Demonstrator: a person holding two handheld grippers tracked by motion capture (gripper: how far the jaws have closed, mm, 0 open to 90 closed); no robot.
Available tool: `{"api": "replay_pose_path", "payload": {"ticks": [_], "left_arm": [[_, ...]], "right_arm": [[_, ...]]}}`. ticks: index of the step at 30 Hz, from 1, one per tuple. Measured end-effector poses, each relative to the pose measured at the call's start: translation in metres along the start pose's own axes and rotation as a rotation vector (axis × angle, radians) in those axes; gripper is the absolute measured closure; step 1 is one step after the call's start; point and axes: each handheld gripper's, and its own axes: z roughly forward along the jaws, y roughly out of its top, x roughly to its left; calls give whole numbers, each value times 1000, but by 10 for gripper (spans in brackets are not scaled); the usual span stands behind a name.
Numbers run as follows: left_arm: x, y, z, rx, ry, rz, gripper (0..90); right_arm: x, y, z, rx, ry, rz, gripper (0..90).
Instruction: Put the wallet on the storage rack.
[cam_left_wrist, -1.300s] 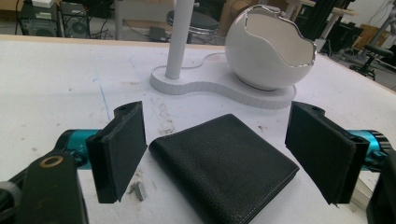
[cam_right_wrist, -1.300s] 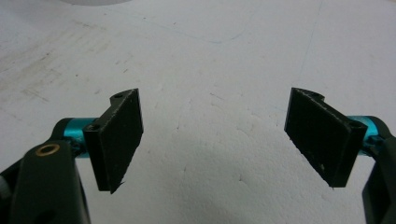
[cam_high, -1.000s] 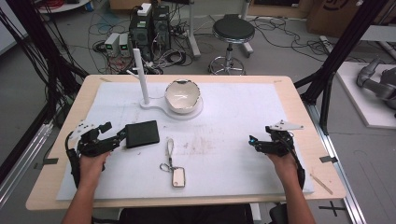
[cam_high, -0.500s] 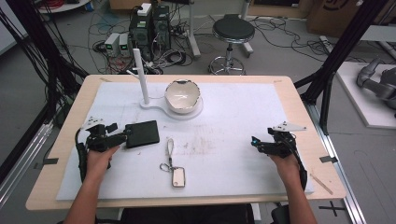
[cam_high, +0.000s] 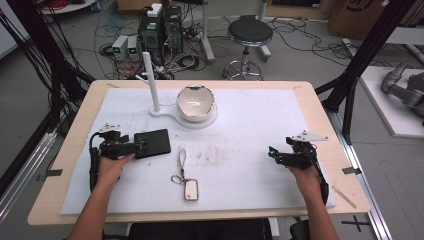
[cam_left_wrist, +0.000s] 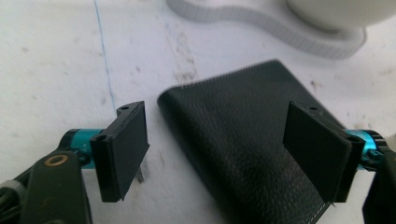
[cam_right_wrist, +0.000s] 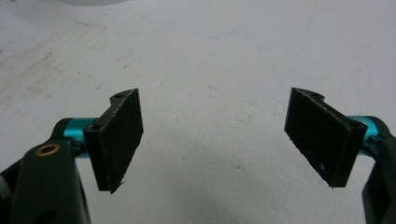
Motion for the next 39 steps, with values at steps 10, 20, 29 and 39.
{"api": "replay_pose_path", "payload": {"ticks": [10, 20, 29, 39], "left_arm": [[-10, -5, 4, 32, -4, 22, 410], [-7, -5, 1, 3, 14, -62, 662], [-10, -5, -1, -26, 25, -10, 770], [-10, 0, -14, -91, -51, -32, 811]], "right_arm": [[2, 1, 3, 13, -5, -7, 200], [3, 2, 3, 13, -1, -9, 200], [5, 3, 4, 20, -20, -41, 202], [3, 2, 2, 21, -25, -34, 202]]}}
